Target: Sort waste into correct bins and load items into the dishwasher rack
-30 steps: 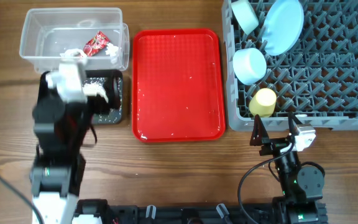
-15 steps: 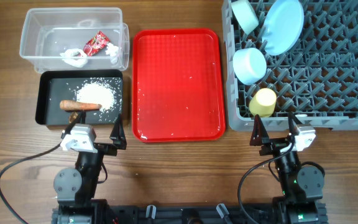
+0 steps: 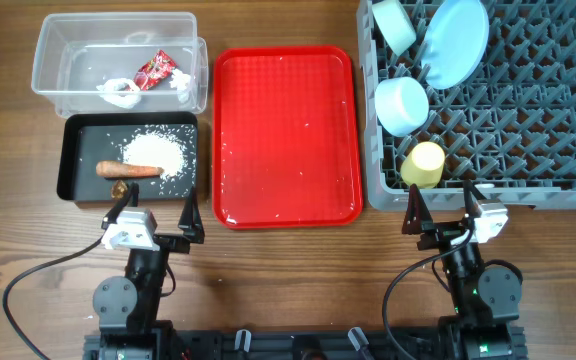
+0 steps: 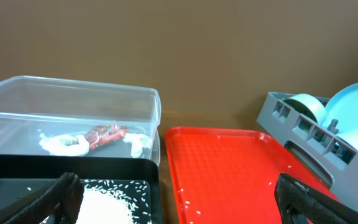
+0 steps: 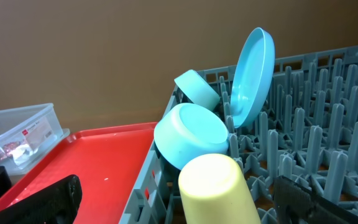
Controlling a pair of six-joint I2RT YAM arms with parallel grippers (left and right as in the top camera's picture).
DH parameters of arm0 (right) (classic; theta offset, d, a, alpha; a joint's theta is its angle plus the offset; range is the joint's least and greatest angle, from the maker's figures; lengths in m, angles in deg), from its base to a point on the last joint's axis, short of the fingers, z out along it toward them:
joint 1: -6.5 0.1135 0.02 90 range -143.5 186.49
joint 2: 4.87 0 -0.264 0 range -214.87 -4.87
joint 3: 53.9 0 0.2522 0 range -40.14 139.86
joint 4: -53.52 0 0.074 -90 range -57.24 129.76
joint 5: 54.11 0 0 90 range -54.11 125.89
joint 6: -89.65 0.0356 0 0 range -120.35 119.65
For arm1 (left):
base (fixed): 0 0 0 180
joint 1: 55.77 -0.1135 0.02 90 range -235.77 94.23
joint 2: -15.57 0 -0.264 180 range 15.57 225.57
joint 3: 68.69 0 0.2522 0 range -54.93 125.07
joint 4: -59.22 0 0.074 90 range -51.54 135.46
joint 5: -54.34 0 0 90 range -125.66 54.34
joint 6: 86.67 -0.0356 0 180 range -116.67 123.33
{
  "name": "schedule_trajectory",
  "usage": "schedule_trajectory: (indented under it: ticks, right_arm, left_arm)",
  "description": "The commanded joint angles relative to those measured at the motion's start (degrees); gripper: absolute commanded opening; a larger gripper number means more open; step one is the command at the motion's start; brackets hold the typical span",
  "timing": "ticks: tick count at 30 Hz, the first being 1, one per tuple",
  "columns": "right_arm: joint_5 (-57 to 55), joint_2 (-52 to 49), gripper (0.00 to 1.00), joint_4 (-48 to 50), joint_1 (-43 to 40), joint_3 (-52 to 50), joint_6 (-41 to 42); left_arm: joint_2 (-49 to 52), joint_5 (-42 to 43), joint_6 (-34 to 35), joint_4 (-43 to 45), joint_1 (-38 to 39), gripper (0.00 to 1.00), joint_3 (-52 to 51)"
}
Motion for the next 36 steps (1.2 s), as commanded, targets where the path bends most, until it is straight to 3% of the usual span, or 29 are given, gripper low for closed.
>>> schedule_trajectory:
  ticks: [1, 5, 36]
  right_arm:
    - [-0.72, 0.20, 1.00, 0.15, -0.24, -0.04, 0.74]
    - [-0.72, 0.20, 1.00, 0.15, -0.24, -0.04, 0.72]
    - [-0.72, 0.20, 1.00, 0.15, -0.24, -0.04, 0.72]
  left_arm:
    - [-0.70, -0.96, -0.28, -1.36, 0.44, 1.00, -0.55]
    - [-0.70, -0.74, -0.26, -5.07, 0.44, 1.00, -0.55]
    - [-0.68, -0.76, -0.26, -5.03, 0.44, 1.00, -0.55]
